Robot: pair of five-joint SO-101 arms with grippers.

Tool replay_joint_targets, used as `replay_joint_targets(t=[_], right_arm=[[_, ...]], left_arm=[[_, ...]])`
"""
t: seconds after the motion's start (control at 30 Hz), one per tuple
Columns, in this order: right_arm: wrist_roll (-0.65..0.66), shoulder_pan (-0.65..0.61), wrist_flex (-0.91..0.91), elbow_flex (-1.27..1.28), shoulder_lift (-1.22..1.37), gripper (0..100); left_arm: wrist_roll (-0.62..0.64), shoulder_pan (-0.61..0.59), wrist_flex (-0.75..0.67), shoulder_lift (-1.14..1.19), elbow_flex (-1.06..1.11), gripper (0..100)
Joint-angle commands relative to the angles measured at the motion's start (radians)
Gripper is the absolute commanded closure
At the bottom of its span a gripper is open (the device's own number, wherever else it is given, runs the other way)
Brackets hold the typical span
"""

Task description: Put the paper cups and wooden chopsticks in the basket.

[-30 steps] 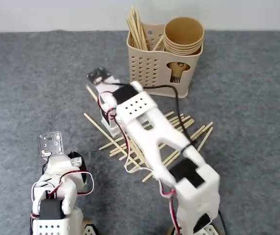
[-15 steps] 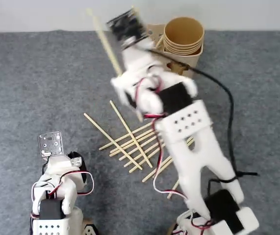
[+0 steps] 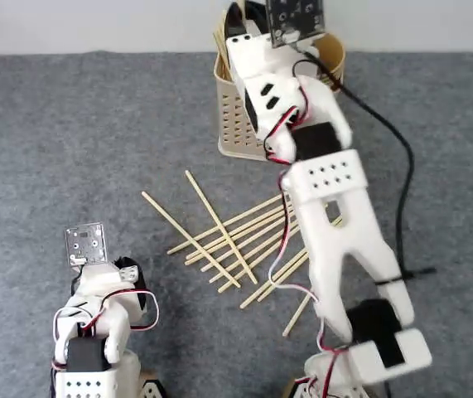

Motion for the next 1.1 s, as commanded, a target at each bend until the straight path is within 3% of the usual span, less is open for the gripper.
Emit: replay_joint_targets(t=[0.0,0.13,0.23,0.33,0.47,0.63,0.77,1.07], right_arm=[[0.025,0.025,-0.217,-0.003,0.079,99.1],[0.14,0.028,-0.311,0.0,0.2,99.1],[0.14,0.035,-0.332,0.0,0.234,98.9],[0.14,0.03,-0.275,0.0,0.24,96.4],[0.14,0.036,-0.205,0.0,0.234,84.9],[0.137,0.031,-0.124,0.002,0.183,89.7],[0.066,0.019,0.038,0.002,0.105,93.8],[-0.046,-0.047,0.624,0.0,-0.073,94.0]], left_arm=[[-0.005,-0.002,0.003,-0.014,-0.019,99],[-0.005,-0.002,0.003,-0.014,-0.019,99],[-0.005,-0.002,0.003,-0.014,-0.019,99],[-0.005,-0.002,0.003,-0.014,-0.019,99],[-0.005,-0.002,0.003,-0.014,-0.019,99],[-0.005,-0.002,0.003,-0.014,-0.019,99],[-0.005,-0.002,0.003,-0.014,-0.019,99],[-0.005,-0.002,0.003,-0.014,-0.019,99]])
